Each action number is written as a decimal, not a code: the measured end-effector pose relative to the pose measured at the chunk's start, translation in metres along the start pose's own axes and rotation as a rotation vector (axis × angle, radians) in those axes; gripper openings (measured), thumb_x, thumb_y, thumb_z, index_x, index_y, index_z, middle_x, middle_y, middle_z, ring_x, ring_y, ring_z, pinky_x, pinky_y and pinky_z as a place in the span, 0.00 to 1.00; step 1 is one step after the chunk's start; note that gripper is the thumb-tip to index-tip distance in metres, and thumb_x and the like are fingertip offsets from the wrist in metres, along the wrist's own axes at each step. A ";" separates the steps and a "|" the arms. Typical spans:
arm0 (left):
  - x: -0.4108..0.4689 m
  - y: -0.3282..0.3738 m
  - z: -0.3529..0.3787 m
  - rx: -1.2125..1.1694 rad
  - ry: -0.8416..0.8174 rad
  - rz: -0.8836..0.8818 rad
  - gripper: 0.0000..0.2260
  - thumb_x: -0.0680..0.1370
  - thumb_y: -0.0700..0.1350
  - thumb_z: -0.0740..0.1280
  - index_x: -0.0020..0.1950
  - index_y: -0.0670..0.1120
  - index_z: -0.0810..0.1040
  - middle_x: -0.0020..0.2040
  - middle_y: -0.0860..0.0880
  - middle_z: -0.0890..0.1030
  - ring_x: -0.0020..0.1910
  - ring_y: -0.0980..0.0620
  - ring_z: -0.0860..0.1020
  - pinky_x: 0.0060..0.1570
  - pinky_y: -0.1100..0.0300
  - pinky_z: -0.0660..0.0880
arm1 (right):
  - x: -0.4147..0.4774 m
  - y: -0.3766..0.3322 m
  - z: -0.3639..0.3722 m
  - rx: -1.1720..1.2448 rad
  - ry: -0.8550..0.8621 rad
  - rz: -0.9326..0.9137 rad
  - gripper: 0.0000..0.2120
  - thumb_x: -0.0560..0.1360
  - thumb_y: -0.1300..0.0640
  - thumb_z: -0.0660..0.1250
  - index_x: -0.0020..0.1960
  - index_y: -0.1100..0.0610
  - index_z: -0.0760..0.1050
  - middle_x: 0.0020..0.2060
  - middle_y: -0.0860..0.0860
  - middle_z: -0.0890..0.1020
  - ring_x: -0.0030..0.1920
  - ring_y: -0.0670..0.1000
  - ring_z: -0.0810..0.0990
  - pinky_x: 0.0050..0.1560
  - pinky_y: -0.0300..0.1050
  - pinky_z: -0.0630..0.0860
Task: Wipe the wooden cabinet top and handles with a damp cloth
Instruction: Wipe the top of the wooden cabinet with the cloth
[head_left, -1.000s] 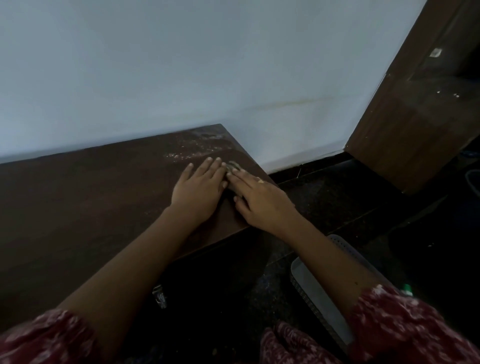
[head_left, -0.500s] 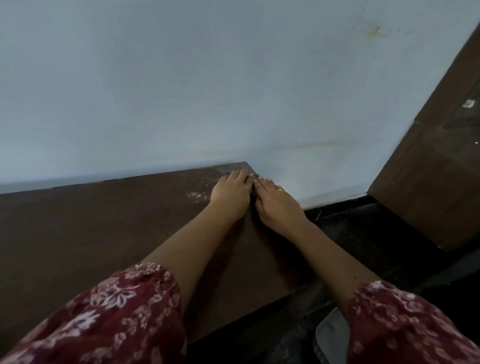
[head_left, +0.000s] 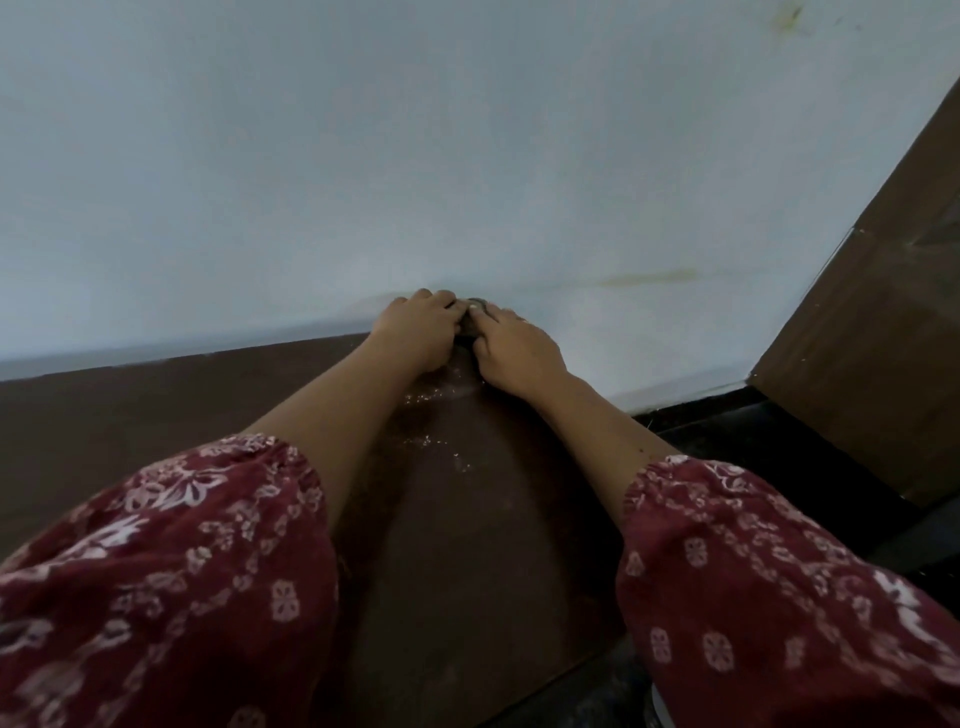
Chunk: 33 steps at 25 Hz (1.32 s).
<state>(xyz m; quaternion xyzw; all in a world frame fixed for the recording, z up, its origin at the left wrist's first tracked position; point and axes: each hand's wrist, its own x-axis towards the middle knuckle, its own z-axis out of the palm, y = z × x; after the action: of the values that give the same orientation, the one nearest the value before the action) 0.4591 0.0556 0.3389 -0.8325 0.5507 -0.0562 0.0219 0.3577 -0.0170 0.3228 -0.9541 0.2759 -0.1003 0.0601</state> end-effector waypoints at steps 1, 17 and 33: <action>-0.004 -0.005 0.000 0.009 -0.002 -0.010 0.22 0.82 0.44 0.52 0.76 0.46 0.56 0.74 0.47 0.62 0.72 0.44 0.63 0.67 0.50 0.64 | -0.001 -0.006 0.000 0.003 -0.007 -0.014 0.22 0.79 0.58 0.52 0.73 0.59 0.59 0.73 0.57 0.64 0.71 0.58 0.64 0.68 0.51 0.64; -0.091 -0.007 0.001 -0.158 0.033 -0.091 0.22 0.82 0.46 0.51 0.77 0.47 0.56 0.78 0.49 0.57 0.77 0.50 0.57 0.73 0.51 0.60 | -0.062 -0.027 -0.012 0.081 -0.129 -0.251 0.24 0.80 0.56 0.52 0.76 0.55 0.54 0.76 0.52 0.58 0.77 0.50 0.54 0.74 0.45 0.55; -0.203 -0.041 -0.005 0.052 -0.123 -0.180 0.24 0.82 0.45 0.48 0.78 0.43 0.49 0.79 0.46 0.52 0.78 0.51 0.52 0.77 0.57 0.53 | -0.132 -0.131 -0.002 0.114 -0.098 -0.308 0.24 0.80 0.57 0.52 0.75 0.58 0.55 0.76 0.56 0.58 0.76 0.55 0.55 0.74 0.47 0.54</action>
<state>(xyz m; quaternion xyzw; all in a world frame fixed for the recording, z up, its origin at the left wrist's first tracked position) 0.4177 0.2585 0.3338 -0.8796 0.4698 -0.0209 0.0720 0.3156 0.1636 0.3260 -0.9838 0.1172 -0.0770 0.1116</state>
